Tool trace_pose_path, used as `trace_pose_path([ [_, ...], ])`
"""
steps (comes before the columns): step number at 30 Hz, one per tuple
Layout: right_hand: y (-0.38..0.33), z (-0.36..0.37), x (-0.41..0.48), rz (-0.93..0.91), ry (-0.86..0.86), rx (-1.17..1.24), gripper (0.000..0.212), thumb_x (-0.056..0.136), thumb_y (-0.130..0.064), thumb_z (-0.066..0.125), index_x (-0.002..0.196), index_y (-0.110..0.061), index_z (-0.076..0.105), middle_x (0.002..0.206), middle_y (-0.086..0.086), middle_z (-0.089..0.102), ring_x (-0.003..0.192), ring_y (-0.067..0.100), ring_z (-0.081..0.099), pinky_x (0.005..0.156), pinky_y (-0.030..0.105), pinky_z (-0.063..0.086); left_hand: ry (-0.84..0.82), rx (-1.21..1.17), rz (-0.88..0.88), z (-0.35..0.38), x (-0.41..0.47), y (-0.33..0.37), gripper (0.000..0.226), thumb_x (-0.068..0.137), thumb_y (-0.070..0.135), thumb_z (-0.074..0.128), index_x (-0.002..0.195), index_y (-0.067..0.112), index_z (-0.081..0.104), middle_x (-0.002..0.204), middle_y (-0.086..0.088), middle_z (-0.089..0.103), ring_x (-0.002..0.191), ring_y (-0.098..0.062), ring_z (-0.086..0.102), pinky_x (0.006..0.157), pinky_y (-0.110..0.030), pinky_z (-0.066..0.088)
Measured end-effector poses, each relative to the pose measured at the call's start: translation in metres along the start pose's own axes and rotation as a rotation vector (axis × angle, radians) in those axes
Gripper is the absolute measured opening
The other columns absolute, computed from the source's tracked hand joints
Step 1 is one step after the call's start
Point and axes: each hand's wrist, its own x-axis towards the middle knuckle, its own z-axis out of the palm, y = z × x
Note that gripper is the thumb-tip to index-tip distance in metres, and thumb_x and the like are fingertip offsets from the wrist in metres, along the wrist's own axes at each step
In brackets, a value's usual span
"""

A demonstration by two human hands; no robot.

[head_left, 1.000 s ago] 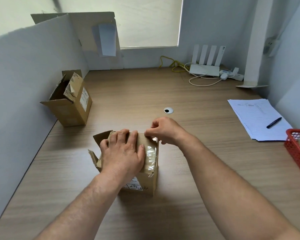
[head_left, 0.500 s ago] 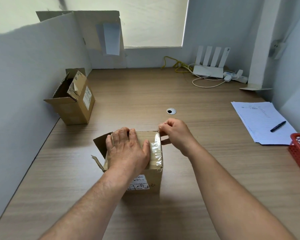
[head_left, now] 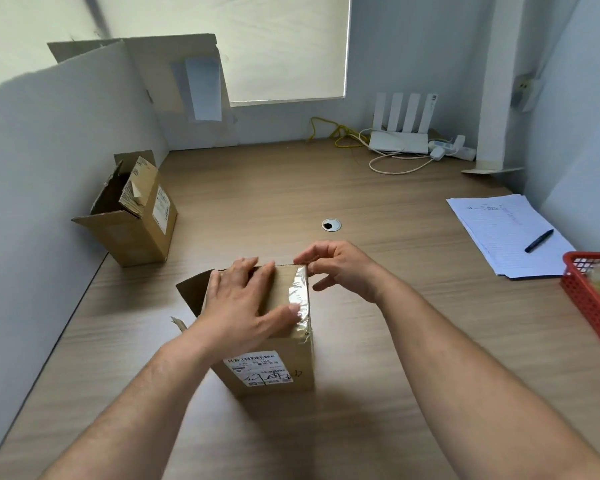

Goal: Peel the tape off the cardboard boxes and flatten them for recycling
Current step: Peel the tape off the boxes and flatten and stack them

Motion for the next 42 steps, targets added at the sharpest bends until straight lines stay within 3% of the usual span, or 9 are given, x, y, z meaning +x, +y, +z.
trace_pose_path([
  [4,0.001,0.0,0.002,-0.03,-0.004,0.005,0.016,0.089,0.0,0.058,0.084,-0.013,0.066,0.075,-0.004,0.065,0.067,0.002,0.06,0.063,0.023,0.051,-0.16,0.136,0.122,-0.005,-0.003,-0.018,0.142,0.028,0.107,0.017,0.149,0.041,-0.015,0.158,0.006,-0.024,0.141,-0.01,-0.031,0.114,-0.039,-0.023],
  [10,0.003,0.008,0.01,-0.141,0.221,-0.213,0.021,0.089,-0.005,0.058,0.073,-0.02,0.06,0.076,-0.006,0.061,0.075,0.013,0.057,0.071,0.033,0.049,-0.005,0.183,0.11,0.003,0.009,-0.016,0.143,0.023,0.106,0.011,0.151,0.043,-0.006,0.159,0.006,-0.002,0.145,-0.011,-0.01,0.117,-0.038,-0.014],
  [14,0.006,0.008,0.004,-0.222,0.354,-0.367,0.011,0.093,-0.013,0.054,0.085,-0.009,0.059,0.08,-0.01,0.055,0.073,0.01,0.051,0.078,0.036,0.048,0.05,0.161,0.019,0.002,0.02,-0.012,0.145,0.022,0.107,0.014,0.151,0.043,0.0,0.158,0.003,0.007,0.146,-0.018,0.002,0.119,-0.042,-0.003],
  [18,0.007,0.006,-0.008,-0.254,0.433,-0.262,0.009,0.091,-0.012,0.055,0.084,-0.009,0.059,0.082,-0.008,0.062,0.081,0.026,0.06,0.08,0.043,0.052,0.038,0.126,-0.084,-0.007,0.033,-0.011,0.136,0.035,0.104,0.036,0.152,0.042,0.003,0.16,0.001,0.009,0.146,-0.022,0.005,0.118,-0.043,0.001],
  [24,0.027,0.008,-0.018,-0.277,0.605,-0.138,0.007,0.079,-0.014,0.059,0.075,-0.013,0.065,0.077,0.001,0.067,0.075,0.025,0.064,0.073,0.048,0.054,-0.005,0.147,-0.077,-0.009,0.044,-0.002,0.122,0.053,0.095,0.048,0.153,0.041,0.004,0.16,0.0,0.008,0.146,-0.024,0.004,0.118,-0.044,-0.001],
  [29,0.034,0.023,-0.019,-0.38,0.649,-0.337,0.042,0.085,-0.017,0.069,0.125,-0.013,0.057,0.103,-0.001,0.061,0.065,0.02,0.061,0.078,0.033,0.053,-0.066,0.136,-0.126,-0.018,0.055,-0.002,0.115,0.063,0.082,0.06,0.153,0.04,0.002,0.16,-0.001,0.007,0.146,-0.026,0.004,0.118,-0.046,0.002],
  [33,0.045,0.035,-0.023,-0.404,0.706,-0.325,0.061,0.089,-0.03,0.055,0.143,-0.008,0.037,0.114,0.005,0.062,0.06,0.018,0.062,0.074,0.035,0.053,-0.109,0.134,-0.133,-0.022,0.061,-0.001,0.115,0.067,0.071,0.068,0.153,0.037,0.0,0.16,-0.002,0.007,0.146,-0.026,0.004,0.117,-0.047,0.003],
  [37,0.047,0.041,-0.029,-0.544,0.8,-0.467,0.053,0.082,-0.044,0.053,0.126,-0.016,0.047,0.099,0.002,0.06,0.052,-0.002,0.048,0.056,0.024,0.05,-0.108,0.118,-0.149,-0.025,0.065,-0.001,0.113,0.068,0.071,0.067,0.153,0.036,0.002,0.16,-0.003,0.008,0.146,-0.027,0.005,0.117,-0.047,0.005],
  [42,0.039,0.042,-0.02,-0.725,0.876,-0.747,0.024,0.082,-0.033,0.057,0.101,-0.019,0.048,0.085,0.006,0.058,0.054,0.013,0.055,0.045,0.022,0.045,-0.101,0.132,-0.151,-0.024,0.067,0.0,0.113,0.068,0.071,0.066,0.154,0.035,0.002,0.159,-0.004,0.01,0.145,-0.027,0.007,0.117,-0.048,0.006],
])
